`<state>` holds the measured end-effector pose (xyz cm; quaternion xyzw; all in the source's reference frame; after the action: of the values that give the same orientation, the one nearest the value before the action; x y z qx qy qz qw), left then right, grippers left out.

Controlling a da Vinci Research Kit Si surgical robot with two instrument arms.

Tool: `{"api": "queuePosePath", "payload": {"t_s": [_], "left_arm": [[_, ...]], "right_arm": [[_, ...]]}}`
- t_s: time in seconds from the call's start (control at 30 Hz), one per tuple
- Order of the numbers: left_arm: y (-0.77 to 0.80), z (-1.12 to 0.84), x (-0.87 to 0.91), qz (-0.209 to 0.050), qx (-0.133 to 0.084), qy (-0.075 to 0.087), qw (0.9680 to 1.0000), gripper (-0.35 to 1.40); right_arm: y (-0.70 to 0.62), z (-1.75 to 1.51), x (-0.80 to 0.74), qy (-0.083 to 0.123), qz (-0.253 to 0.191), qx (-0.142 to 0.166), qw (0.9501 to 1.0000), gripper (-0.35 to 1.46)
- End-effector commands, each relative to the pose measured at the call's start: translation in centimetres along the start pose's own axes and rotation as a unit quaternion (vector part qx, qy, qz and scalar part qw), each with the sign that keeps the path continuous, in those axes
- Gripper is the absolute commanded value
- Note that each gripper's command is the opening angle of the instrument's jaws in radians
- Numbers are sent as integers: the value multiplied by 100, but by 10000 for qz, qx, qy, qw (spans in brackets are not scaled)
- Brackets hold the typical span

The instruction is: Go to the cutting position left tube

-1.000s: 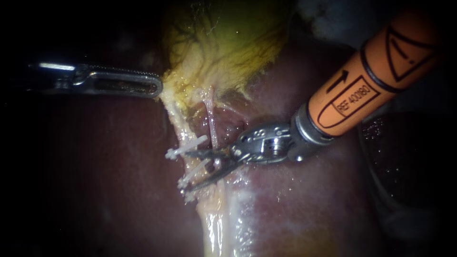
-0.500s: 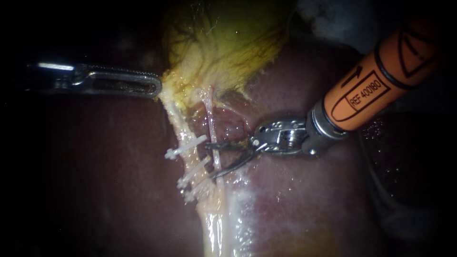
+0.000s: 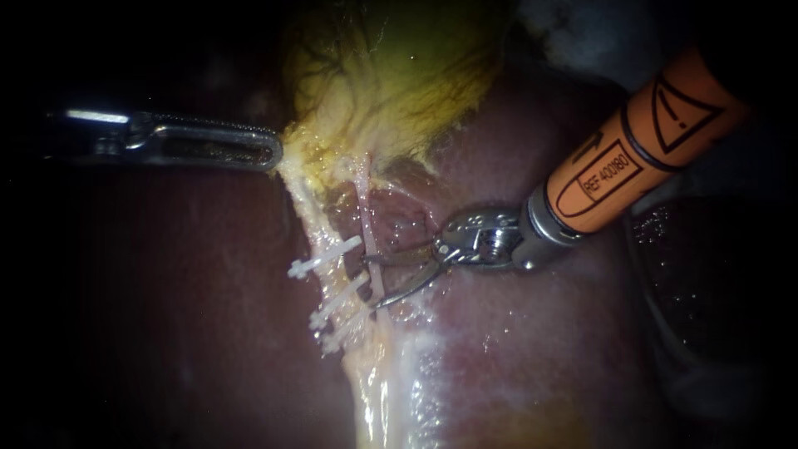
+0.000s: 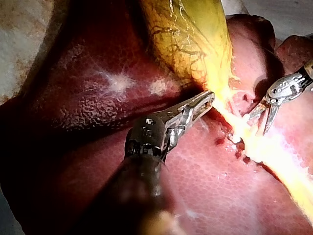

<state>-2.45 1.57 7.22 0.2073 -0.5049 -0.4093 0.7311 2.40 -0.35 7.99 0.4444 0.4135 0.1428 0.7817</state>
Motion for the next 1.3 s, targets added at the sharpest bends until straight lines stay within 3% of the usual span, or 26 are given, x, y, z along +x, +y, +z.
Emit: {"api": "queuePosePath", "payload": {"t_s": [0.03,0.57,1.3], "left_arm": [[0,0,0,1,0,0,10000,-35],[0,1,0,2,-2,-1,10000,-35],[0,3,1,4,-7,-4,10000,-35]], "right_arm": [[2,-1,0,50,31,43,10000,99],[17,13,19,423,534,754,9948,102],[12,55,44,461,760,1246,9882,101]]}}
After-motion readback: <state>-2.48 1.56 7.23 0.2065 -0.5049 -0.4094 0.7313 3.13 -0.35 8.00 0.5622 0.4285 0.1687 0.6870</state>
